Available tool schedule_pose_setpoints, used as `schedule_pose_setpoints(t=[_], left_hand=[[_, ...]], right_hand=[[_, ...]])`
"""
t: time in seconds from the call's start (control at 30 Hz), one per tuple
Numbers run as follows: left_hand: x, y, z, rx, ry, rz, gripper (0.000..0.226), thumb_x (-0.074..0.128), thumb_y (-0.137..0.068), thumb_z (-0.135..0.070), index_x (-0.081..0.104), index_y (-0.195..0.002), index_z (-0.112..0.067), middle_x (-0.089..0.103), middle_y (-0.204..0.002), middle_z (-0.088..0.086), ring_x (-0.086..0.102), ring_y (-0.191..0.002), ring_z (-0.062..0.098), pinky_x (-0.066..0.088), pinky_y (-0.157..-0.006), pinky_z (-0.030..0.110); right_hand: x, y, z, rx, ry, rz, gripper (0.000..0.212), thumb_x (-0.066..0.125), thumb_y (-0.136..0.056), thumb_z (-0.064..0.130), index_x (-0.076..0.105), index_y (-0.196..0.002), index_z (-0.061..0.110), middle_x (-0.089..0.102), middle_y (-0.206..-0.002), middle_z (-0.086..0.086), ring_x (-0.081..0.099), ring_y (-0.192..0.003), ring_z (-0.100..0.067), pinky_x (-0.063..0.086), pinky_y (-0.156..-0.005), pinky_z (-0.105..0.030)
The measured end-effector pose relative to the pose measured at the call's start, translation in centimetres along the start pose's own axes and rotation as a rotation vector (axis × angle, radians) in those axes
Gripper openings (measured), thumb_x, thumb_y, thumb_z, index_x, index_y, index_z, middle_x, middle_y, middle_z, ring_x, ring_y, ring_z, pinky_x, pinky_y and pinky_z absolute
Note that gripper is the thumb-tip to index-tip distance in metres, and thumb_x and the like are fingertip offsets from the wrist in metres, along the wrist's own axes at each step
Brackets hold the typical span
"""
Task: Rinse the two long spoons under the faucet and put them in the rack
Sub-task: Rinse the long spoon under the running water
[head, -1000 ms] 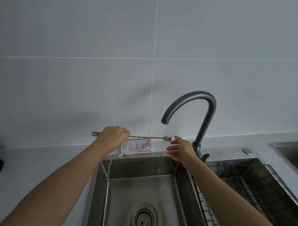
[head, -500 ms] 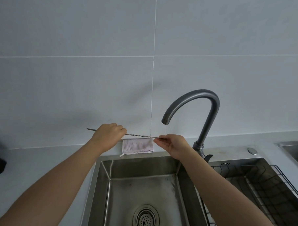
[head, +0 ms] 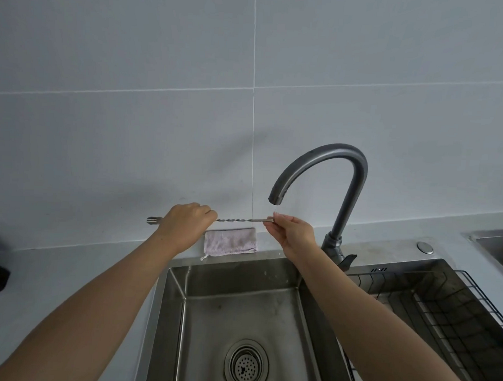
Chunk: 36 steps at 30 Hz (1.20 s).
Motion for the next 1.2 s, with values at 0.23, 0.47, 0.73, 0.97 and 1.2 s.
schedule_pose_setpoints(t=[0.23,0.47,0.73,0.97,1.2], left_hand=[[-0.1,0.1,-0.3,0.01,-0.009,0.007,0.046,0.089,-0.019,0.002,0.055,-0.045,-0.013,0.049,-0.036,-0.002,0.044,-0.027,0.013,0.015,-0.038,0.014],[-1.0,0.3,-0.7,0.013,0.008,-0.013,0.045,0.087,-0.023,0.007,0.054,-0.047,-0.012,0.048,-0.037,-0.001,0.021,-0.037,0.011,-0.008,-0.045,0.012],[-1.9,-0.1,-2.2,0.049,0.019,0.001,0.046,0.084,-0.015,0.007,0.055,-0.045,-0.012,0.049,-0.035,-0.001,0.025,-0.031,0.012,0.014,-0.038,0.014],[-1.3,-0.7,-2.7,0.029,0.04,0.002,0.045,0.085,-0.018,0.007,0.053,-0.044,-0.011,0.048,-0.035,0.001,0.02,-0.037,0.011,0.017,-0.036,0.014],[-1.7,-1.9,-3.9,-0.042,0.068,0.159,0.018,0.049,-0.084,0.005,0.058,-0.1,0.001,0.064,-0.092,0.017,0.06,-0.082,0.03,0.031,-0.06,0.028]], right_hand=[[1.6,1.0,-0.9,0.069,-0.108,0.137,0.026,0.035,-0.1,0.01,0.054,-0.089,-0.001,0.063,-0.089,-0.016,0.065,-0.079,-0.023,0.058,-0.075,-0.029],[1.1,1.3,-0.6,-0.001,-0.136,0.06,0.012,0.054,-0.09,0.003,0.057,-0.079,0.001,0.064,-0.079,-0.011,0.066,-0.069,-0.017,0.059,-0.058,-0.019],[2.2,1.5,-1.9,0.079,-0.171,0.067,0.034,0.037,-0.1,0.023,0.056,-0.084,0.001,0.064,-0.082,-0.013,0.065,-0.073,-0.022,0.059,-0.056,-0.022],[1.3,1.4,-1.3,0.007,-0.166,0.02,0.011,0.054,-0.09,0.001,0.057,-0.079,0.002,0.063,-0.078,-0.012,0.066,-0.067,-0.017,0.058,-0.057,-0.019],[1.7,1.6,-1.7,0.009,-0.053,0.011,0.024,0.046,-0.096,0.012,0.057,-0.079,0.0,0.064,-0.075,-0.014,0.066,-0.066,-0.02,0.058,-0.063,-0.022]])
Point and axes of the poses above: each hand's wrist, its own y-axis away from the middle knuckle, its own x-axis out of the palm, z = x × y, the point moved 8 cm from there along -y, towards the middle knuckle
